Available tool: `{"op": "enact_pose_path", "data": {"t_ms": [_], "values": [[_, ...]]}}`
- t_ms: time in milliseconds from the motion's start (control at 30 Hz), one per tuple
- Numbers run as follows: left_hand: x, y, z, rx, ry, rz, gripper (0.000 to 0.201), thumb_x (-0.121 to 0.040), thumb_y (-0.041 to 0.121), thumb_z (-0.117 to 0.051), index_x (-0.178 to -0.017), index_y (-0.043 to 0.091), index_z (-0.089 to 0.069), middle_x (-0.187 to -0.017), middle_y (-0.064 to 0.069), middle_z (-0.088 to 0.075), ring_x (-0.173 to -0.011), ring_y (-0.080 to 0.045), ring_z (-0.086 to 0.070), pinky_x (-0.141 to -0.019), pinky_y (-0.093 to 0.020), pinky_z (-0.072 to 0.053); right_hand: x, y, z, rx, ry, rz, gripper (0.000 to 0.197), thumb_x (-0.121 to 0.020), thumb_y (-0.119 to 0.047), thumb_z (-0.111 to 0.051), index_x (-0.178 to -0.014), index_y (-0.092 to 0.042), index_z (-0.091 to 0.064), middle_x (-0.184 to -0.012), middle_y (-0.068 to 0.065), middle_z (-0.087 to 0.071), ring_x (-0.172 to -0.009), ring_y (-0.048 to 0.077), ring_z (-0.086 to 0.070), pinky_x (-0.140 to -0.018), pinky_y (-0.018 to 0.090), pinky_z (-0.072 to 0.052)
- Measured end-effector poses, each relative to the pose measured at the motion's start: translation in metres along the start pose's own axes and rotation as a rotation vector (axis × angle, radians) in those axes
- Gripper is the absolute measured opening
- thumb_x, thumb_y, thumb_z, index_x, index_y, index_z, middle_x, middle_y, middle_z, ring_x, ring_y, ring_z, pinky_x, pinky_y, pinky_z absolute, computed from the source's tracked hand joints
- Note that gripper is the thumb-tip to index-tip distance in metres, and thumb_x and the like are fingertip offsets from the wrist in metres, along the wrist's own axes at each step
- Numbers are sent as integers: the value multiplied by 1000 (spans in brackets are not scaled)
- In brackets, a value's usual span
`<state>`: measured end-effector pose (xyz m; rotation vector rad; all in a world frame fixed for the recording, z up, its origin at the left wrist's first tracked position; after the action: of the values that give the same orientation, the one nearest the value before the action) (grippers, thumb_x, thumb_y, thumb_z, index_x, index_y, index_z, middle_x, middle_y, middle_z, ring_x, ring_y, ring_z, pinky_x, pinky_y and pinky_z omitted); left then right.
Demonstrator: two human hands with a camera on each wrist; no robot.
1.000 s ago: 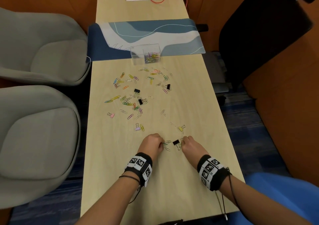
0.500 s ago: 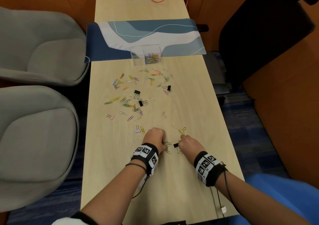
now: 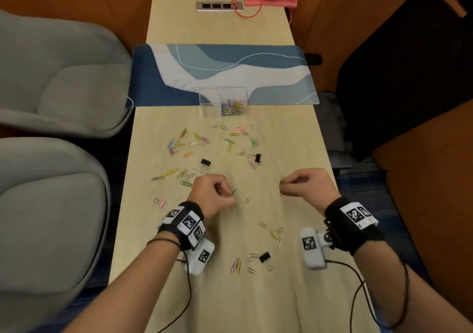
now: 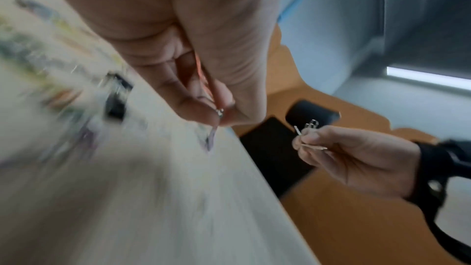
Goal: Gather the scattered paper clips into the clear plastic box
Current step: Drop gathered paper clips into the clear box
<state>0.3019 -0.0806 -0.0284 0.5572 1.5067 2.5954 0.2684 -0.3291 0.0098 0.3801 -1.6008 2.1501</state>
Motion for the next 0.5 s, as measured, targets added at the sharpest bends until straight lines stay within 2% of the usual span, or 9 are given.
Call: {"op": "enact_pose_path", "data": {"t_ms": [67, 133, 233, 367, 500], "values": [[-32, 19, 30, 61, 114, -45, 21, -61, 0, -77, -58, 16, -63, -67, -8, -69, -57, -7, -56, -61, -25, -53, -26, -39, 7, -142, 47, 80, 13, -68, 7, -80, -76, 1, -71, -81, 16, -74, -73, 23, -71, -75, 29, -58], [-66, 39, 56, 116, 200, -89, 18, -63, 0, -77, -60, 12, -64, -69, -12, -69, -60, -10, -57, -62, -27, -54, -54, -73, 10, -262, 80, 148, 13, -69, 7, -79, -77, 0, -71, -80, 14, -74, -73, 23, -71, -74, 27, -58], [-114, 66, 86, 116, 290, -173, 18, -63, 4, -78, -60, 15, -64, -70, -9, -70, -61, -10, -59, -64, -27, -54, -98, -109, 12, -383, 134, 206, 12, -70, 5, -78, -78, -2, -71, -80, 12, -74, -77, 24, -72, -79, 30, -57], [-170, 86, 103, 94, 365, -256, 13, -64, 5, -79, -65, 7, -66, -70, -8, -69, -60, -5, -57, -64, -22, -53, -145, -134, 7, -387, 177, 247, 13, -71, 3, -78, -78, -6, -72, -81, 13, -74, -80, 25, -72, -80, 32, -58], [-212, 80, 98, 48, 361, -279, 9, -65, 5, -75, -65, 9, -67, -66, -7, -68, -60, -11, -61, -68, -34, -60, -178, -143, 0, -300, 197, 266, 12, -70, 2, -79, -80, -3, -73, -80, 13, -74, -78, 24, -72, -78, 32, -58]]}}
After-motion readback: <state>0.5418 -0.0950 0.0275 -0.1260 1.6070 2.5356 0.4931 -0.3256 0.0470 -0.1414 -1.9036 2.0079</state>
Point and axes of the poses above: each hand's wrist, its own x-axis away from the middle knuckle, its own z-axis out of the back of the hand, y = z × x, the point moved 8 cm from there along -x, towards the middle knuckle
